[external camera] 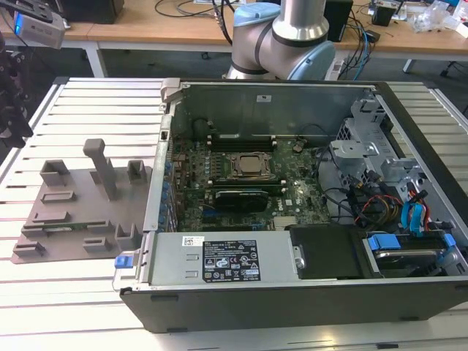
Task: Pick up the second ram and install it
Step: 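Pick up the second ram and move it above second insertion slot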
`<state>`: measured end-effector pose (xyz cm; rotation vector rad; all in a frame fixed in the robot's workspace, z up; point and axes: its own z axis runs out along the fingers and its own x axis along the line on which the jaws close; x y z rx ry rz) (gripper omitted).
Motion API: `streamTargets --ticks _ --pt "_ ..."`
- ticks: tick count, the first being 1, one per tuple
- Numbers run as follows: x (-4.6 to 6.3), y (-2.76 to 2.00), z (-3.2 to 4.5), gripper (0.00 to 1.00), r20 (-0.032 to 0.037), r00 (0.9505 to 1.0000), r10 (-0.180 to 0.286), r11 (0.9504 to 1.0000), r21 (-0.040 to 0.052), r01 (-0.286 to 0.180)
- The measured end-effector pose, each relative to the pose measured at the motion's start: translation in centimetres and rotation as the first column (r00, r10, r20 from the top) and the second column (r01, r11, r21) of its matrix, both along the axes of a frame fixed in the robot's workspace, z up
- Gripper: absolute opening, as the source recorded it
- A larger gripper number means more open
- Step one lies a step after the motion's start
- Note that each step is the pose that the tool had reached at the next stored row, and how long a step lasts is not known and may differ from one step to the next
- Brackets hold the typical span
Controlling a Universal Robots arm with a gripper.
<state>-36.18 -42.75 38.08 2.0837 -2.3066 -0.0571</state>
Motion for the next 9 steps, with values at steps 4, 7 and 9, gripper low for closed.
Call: streamTargets --ticks 4,7,9 --pt "0.0 0.0 -0.01 0.3 0.0 1.0 0.0 1.0 -0.0001 0.0" --pt "0.04 0.0 -0.58 0.3 -0.0001 1.0 0.0 1.0 -0.0001 0.0" --pt "0.05 0.0 -0.92 0.3 0.0 1.0 0.0 1.0 0.0 0.0"
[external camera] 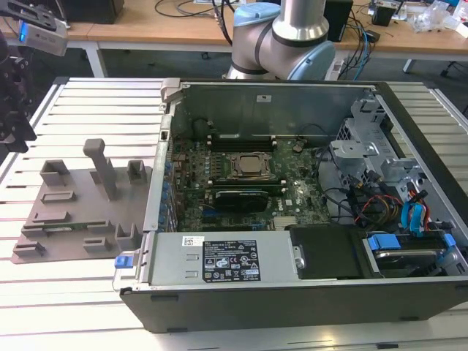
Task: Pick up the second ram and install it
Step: 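Pick up the second ram and move it above second insertion slot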
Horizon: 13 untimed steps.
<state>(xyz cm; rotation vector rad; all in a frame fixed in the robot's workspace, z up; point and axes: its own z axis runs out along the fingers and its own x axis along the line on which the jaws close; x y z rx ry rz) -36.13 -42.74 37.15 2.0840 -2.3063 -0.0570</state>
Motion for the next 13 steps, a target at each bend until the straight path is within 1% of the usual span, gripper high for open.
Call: streamTargets --ticks 2,3,6,13 --pt "0.0 0.0 -0.24 0.3 0.0 1.0 0.0 1.0 0.0 0.0" --pt "0.0 0.0 -0.53 0.3 -0.0001 1.0 0.0 1.0 0.0 0.0" --pt "0.0 0.0 -1.06 0.3 -0.0001 1.0 0.0 1.0 0.0 0.0" --pt "0.0 0.0 -1.79 0.3 0.0 1.0 0.0 1.0 0.0 0.0"
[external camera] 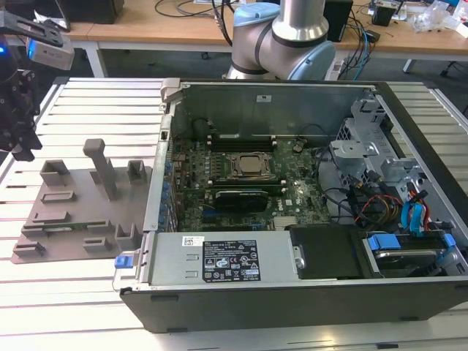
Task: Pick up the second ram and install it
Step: 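Pick up the second ram and move it above second insertion slot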
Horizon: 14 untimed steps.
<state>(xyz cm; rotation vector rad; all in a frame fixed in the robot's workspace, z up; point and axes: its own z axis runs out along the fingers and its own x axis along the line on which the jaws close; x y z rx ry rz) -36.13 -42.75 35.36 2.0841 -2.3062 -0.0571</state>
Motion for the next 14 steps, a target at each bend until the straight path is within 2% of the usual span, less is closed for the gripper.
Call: streamTargets --ticks 6,14 --pt "0.0 0.0 -1.13 0.3 0.0 1.0 0.0 1.0 0.0 0.0" --pt "0.0 0.0 -2.17 0.3 0.0 1.0 0.0 1.0 0.0 0.0"
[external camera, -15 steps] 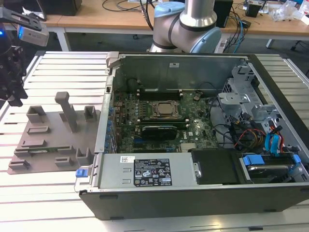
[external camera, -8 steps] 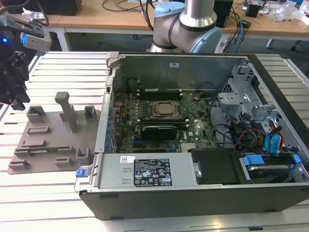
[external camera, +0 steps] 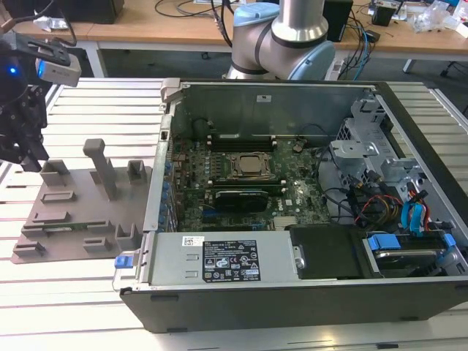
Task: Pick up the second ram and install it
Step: 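Pick up the second ram and move it above second insertion slot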
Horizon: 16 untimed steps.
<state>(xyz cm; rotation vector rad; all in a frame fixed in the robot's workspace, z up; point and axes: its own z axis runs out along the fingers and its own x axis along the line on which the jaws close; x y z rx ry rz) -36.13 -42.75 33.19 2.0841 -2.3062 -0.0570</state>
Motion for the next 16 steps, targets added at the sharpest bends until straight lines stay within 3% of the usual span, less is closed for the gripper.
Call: streamTargets --ticks 16 --pt "0.0 0.0 -2.34 0.3 0.0 1.0 0.0 1.0 0.0 0.0"
